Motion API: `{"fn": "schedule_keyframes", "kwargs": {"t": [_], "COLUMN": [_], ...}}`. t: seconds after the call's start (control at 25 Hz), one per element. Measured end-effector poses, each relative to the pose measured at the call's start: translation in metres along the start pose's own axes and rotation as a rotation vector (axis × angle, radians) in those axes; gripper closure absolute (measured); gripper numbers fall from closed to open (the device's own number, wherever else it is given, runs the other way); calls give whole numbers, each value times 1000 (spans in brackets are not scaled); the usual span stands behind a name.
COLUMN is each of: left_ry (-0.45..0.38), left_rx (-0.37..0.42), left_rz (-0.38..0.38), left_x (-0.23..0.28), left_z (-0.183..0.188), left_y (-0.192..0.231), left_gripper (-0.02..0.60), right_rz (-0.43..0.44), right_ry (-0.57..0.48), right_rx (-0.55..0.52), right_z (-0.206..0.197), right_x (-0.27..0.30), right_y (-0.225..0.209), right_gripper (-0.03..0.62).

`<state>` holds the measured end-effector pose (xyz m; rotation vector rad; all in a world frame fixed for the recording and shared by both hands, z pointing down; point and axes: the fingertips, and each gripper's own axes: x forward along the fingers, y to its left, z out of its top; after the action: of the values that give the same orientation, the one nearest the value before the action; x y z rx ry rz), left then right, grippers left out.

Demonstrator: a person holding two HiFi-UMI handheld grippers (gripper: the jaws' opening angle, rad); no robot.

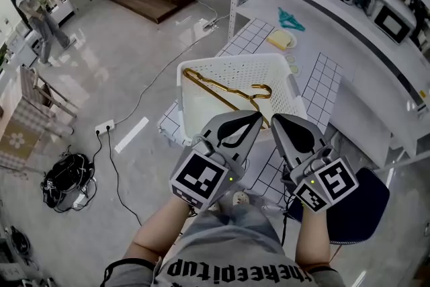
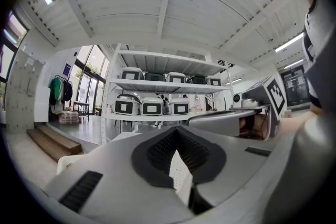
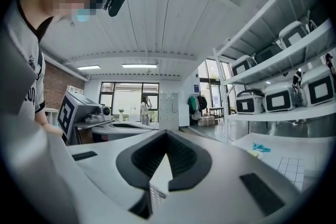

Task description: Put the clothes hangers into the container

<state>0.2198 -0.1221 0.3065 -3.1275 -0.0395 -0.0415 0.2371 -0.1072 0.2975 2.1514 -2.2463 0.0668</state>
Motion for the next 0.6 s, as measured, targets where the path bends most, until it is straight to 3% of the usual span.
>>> {"fn": "schedule_keyframes", "kwargs": {"t": [0.4, 0.6], "left_ry": [-18, -29], "left_rx": [-30, -1], "left_rz": [16, 16], "left_x": [-6, -5], "left_z": [6, 8], "left_y": [-1, 2], "left_gripper": [569, 569], "right_rz": [14, 25], "right_ry": [-2, 3], "right_rx": [-15, -28], "right_z": [1, 4], "right_x": [3, 6], "right_y": [5, 7], "right_gripper": [586, 586]}}
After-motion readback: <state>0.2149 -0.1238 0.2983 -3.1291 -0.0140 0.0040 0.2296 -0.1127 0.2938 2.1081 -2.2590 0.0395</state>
